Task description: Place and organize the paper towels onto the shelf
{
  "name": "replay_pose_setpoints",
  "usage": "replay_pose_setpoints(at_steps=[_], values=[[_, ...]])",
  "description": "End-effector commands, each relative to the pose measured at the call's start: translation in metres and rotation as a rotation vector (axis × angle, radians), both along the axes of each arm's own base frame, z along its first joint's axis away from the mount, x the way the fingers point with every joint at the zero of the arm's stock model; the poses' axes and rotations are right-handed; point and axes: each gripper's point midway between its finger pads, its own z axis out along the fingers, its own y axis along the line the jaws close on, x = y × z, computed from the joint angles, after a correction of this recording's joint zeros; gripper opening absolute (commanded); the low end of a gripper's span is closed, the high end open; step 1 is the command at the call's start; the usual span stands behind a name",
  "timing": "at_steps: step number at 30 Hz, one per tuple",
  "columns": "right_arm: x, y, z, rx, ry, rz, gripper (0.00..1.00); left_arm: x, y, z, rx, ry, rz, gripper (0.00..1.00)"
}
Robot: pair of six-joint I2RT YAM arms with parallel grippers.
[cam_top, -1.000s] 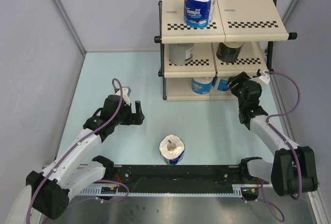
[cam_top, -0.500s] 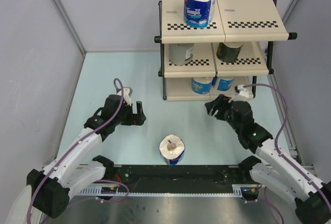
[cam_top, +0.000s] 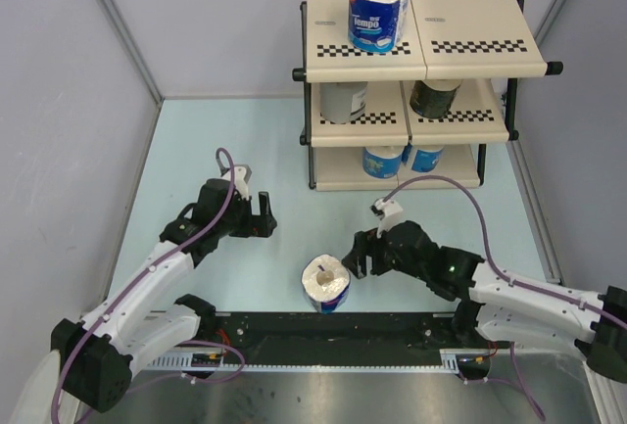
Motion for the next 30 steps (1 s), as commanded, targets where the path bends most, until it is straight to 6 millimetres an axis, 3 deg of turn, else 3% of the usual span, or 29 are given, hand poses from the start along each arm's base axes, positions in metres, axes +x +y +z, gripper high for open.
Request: replay_pose_setpoints(at_steps=[1,5,7,8,10,11,13,17,19,23,30], values=[[-0.001,0.022,0.02,0.014,-0.059,0.067,0.79,0.005,-0.007,0.013,-0.032,-0.038,-0.007,1.0],[0.002,0.025,0.023,0.013,-0.07,0.05,0.8,0.005,-0.006,0.012,-0.028,-0.033,-0.005,1.0],[0.012,0.013,0.027,0.012,-0.08,-0.056,0.82,0.005,-0.006,0.011,-0.026,-0.031,-0.004,1.0],[0.026,-0.004,0.043,0.043,-0.13,-0.172,0.82,0.005,-0.006,0.011,-0.027,-0.03,-0.005,1.0],[0.036,-0.033,0.054,0.071,-0.136,-0.324,0.85,0.005,-0.006,0.01,-0.023,-0.029,-0.004,1.0],[0.042,-0.06,0.069,0.105,-0.172,-0.434,0.86,0.006,-0.006,0.011,-0.024,-0.03,-0.003,1.0],[0.051,-0.096,0.086,0.183,-0.191,-0.584,0.88,0.006,-0.006,0.011,-0.025,-0.031,-0.003,1.0],[0.043,-0.178,0.118,0.316,-0.292,-0.817,0.87,0.006,-0.007,0.011,-0.026,-0.029,-0.007,1.0],[0.038,-0.208,0.121,0.341,-0.32,-0.918,0.86,0.006,-0.007,0.01,-0.026,-0.027,-0.008,1.0],[0.022,-0.24,0.112,0.316,-0.307,-1.014,0.86,0.006,-0.007,0.01,-0.025,-0.03,-0.006,1.0],[0.017,-0.253,0.109,0.289,-0.299,-1.057,0.86,0.006,-0.007,0.009,-0.024,-0.023,-0.01,1.0]])
